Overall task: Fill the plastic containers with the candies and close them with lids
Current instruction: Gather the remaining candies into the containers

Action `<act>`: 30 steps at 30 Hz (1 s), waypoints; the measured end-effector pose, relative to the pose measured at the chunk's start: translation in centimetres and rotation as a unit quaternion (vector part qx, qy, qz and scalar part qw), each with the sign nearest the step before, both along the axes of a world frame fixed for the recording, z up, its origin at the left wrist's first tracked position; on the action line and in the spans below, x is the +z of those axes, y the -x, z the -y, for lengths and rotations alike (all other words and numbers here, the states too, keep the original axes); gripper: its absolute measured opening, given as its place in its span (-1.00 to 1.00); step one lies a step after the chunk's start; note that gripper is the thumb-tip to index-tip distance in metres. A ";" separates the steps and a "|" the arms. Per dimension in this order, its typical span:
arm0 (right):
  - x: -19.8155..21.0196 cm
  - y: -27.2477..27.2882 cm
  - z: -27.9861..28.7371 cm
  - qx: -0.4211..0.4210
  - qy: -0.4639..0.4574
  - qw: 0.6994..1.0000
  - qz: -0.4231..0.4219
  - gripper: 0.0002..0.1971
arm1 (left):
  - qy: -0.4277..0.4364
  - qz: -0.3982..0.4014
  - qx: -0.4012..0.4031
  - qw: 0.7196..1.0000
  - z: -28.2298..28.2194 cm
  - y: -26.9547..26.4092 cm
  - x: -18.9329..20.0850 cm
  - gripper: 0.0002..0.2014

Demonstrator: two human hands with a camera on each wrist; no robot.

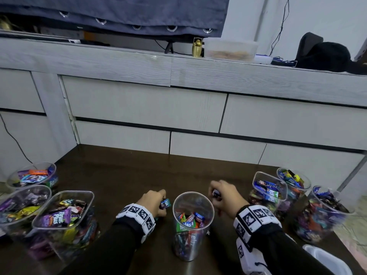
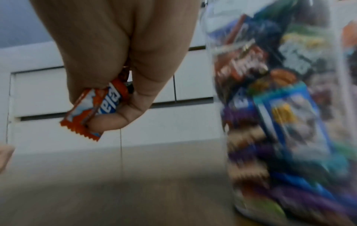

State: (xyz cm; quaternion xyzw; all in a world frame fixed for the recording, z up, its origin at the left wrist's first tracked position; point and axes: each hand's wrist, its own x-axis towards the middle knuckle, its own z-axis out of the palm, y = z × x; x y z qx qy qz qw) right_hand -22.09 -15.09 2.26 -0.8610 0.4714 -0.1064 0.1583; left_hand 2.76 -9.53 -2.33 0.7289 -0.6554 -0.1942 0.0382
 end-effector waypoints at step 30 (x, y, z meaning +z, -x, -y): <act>6.9 -4.3 -8.1 0.207 0.079 0.975 0.032 -0.86 | 0.290 -0.215 0.055 0.931 -0.5 1.1 7.7 -0.76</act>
